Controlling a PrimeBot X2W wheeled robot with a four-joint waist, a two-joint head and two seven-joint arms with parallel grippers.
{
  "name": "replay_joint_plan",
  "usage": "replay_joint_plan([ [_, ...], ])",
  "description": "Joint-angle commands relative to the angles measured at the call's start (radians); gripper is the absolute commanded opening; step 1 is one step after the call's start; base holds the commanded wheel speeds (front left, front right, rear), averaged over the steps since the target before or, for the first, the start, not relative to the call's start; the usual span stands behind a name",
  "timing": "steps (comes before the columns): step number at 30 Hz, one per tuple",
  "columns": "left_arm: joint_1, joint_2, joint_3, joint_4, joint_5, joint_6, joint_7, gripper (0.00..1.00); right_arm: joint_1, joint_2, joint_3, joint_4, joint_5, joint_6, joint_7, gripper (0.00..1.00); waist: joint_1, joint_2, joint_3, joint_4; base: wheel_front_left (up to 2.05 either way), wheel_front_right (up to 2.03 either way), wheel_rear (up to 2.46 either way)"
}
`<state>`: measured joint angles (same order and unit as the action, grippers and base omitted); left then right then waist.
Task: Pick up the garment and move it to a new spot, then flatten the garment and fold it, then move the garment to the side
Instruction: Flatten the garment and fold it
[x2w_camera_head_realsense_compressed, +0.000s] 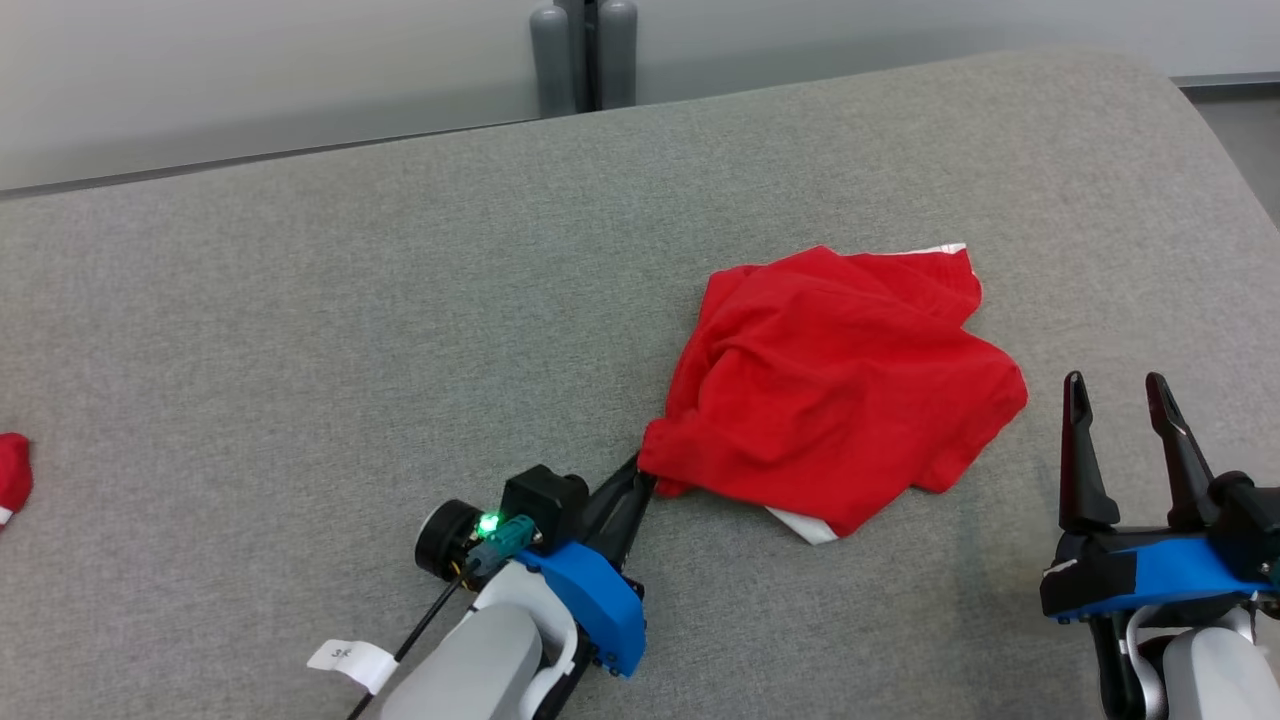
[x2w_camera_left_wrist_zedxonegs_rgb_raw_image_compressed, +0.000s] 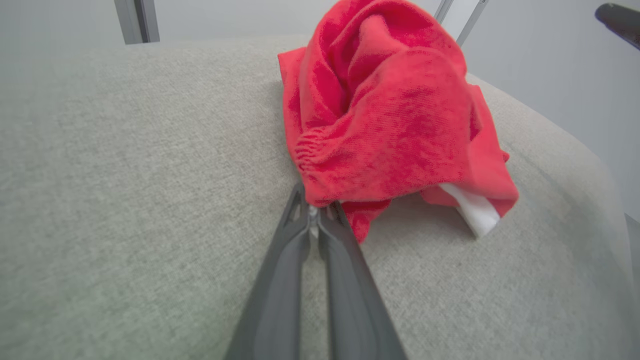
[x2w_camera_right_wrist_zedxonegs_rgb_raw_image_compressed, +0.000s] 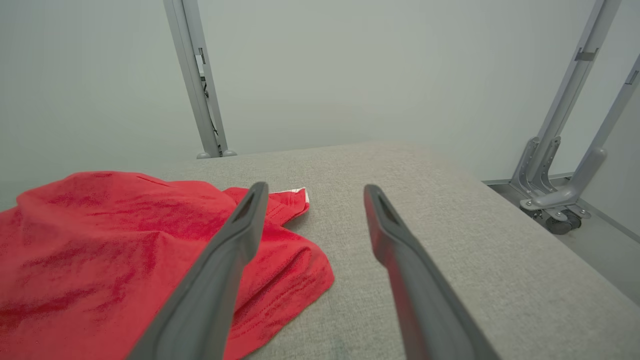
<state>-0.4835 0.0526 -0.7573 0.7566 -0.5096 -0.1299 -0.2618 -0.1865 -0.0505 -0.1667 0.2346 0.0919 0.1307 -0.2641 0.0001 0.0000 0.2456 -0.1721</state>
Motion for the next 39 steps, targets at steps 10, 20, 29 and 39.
replay_joint_plan([
  [10,0.053,0.089,0.161,-0.145,0.101,0.085,-0.003,0.00,0.016,0.000,0.021,0.026,0.006,0.000,0.000,1.00,-0.0001,0.0000,-0.029,0.073,0.00,0.00,0.00],
  [20,0.173,0.152,0.277,-0.132,0.140,0.164,-0.004,0.00,0.028,0.000,0.050,0.053,0.011,0.000,0.000,1.00,-0.0001,0.0000,-0.052,0.120,0.00,0.00,0.00],
  [29,0.229,0.120,0.338,-0.156,0.127,0.138,-0.004,1.00,0.036,0.000,0.069,0.071,0.012,0.000,0.000,1.00,-0.0001,0.0000,-0.070,0.119,0.00,0.00,0.00],
  [39,0.335,0.120,0.439,-0.280,0.151,0.109,-0.004,1.00,0.067,0.000,0.097,0.074,-0.006,0.000,0.000,1.00,-0.0001,0.0000,-0.096,0.129,0.00,0.00,0.00],
])
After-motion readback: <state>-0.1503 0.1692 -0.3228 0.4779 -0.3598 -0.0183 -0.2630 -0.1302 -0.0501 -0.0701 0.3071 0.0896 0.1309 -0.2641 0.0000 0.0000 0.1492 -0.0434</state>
